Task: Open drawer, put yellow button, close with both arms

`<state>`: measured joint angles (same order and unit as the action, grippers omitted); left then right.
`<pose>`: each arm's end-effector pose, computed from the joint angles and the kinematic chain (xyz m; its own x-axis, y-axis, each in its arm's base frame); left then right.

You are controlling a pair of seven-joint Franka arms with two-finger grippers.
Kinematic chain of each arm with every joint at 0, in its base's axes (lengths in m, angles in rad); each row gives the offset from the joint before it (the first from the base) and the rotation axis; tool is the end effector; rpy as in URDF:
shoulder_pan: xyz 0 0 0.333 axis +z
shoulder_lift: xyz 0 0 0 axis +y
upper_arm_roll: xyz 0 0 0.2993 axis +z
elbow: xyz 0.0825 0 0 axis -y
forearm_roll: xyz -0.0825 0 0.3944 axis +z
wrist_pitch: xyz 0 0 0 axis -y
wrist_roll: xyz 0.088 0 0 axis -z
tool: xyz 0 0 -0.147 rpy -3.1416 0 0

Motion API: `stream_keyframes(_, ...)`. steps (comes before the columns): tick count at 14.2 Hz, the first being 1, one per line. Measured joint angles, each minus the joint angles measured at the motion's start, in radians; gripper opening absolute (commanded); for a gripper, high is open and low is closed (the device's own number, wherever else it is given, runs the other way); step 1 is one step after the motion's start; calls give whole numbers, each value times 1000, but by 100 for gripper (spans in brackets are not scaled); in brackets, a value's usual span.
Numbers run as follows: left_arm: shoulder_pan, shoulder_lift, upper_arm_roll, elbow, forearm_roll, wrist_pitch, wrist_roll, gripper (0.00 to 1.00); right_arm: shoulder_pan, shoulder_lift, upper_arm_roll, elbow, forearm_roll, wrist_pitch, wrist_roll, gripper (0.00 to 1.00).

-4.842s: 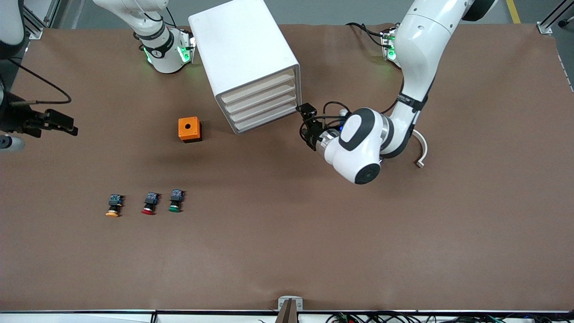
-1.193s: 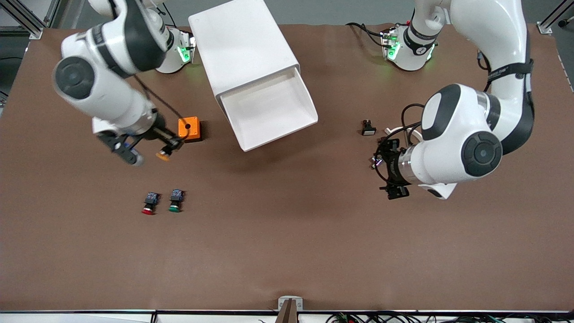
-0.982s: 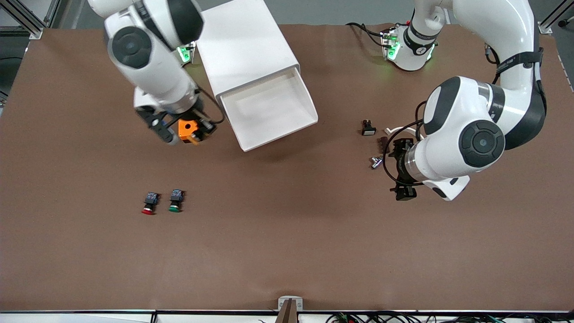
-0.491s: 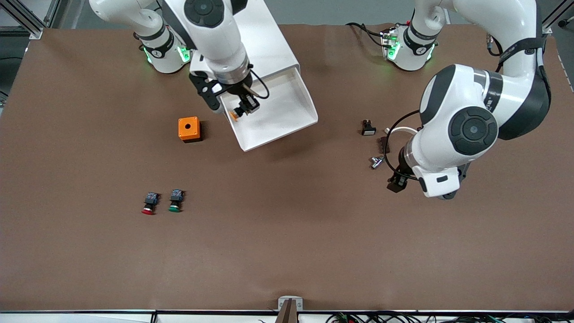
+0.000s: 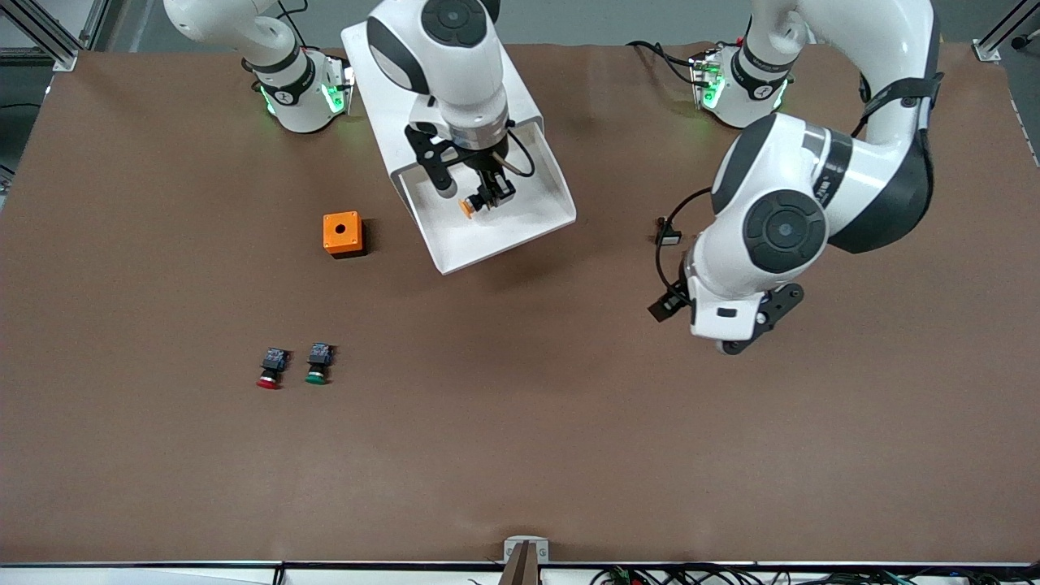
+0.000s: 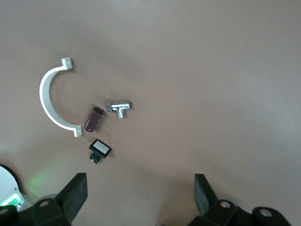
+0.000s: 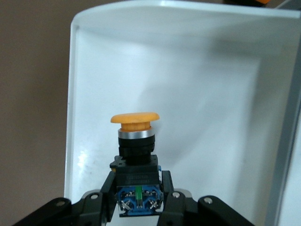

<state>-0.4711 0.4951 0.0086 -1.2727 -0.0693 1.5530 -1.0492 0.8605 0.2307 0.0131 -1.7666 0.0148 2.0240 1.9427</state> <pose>0.5968 -0.3101 0.3988 0.8117 0.5613 -0.1615 0.5413 -0.8268 -0.1530 0.4062 0.4866 0.3729 0.4751 -0.8796 -0.0250 -0.8799 -0.4747 -0.0188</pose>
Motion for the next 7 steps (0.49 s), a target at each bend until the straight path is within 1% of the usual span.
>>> stream_keyframes(1, -1, 0, -20, -12, 0, 19, 12, 100, 6, 12, 0, 0, -2, 6, 16, 0)
stream_keyframes(2, -1, 1, -40, -25, 0, 46, 15, 100, 7, 19, 0, 1, -3, 8, 31, 14)
stream_keyframes(3, -2, 2, -61, -40, 0, 76, 18, 100, 7, 21, -1, 1, -3, 8, 39, 75)
stream_keyframes(4, -2, 6, -84, -56, 0, 104, 19, 100, 7, 21, -3, 1, -3, 6, 41, 100)
stream_keyframes(7, -7, 28, -140, -79, 0, 163, 19, 100, 7, 21, -8, 8, -3, 6, 42, 100)
